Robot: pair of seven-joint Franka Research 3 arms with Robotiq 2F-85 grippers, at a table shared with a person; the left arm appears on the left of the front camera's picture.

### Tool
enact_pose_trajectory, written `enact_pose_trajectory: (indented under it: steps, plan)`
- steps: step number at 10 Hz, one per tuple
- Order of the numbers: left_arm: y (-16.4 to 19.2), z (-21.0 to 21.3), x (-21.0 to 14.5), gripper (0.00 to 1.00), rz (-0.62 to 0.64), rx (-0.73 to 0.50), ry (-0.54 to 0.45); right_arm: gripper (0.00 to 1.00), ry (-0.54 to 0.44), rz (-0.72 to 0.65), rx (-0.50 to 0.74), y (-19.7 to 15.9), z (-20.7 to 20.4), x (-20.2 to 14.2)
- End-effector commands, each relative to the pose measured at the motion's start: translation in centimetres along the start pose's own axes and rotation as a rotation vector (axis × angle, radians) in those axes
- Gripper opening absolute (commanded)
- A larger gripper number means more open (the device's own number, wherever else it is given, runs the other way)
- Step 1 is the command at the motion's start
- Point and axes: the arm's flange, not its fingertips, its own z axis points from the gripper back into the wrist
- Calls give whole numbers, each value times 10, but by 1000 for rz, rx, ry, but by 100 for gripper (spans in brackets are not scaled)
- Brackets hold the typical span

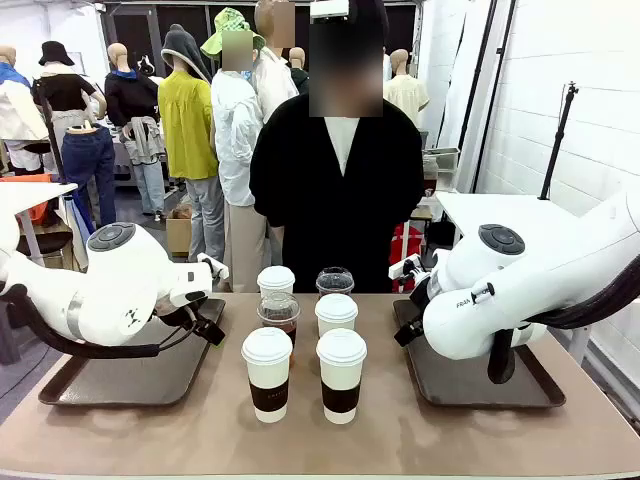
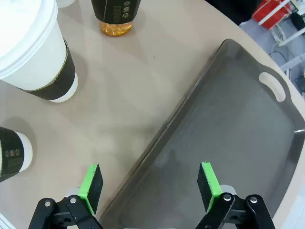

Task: Distribute the coffee onto the tray.
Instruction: Pick up one iced Americano and place it on the right Handle tray.

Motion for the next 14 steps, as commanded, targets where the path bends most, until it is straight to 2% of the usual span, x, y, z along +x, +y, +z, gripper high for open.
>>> enact_pose_trajectory:
  steps: [1, 14]
  plan:
    - [0, 0, 0, 100, 0, 0, 0, 100, 0, 0, 0, 0, 0, 0]
    - [0, 0, 0, 100, 0, 0, 0, 100, 0, 0, 0, 0, 0, 0]
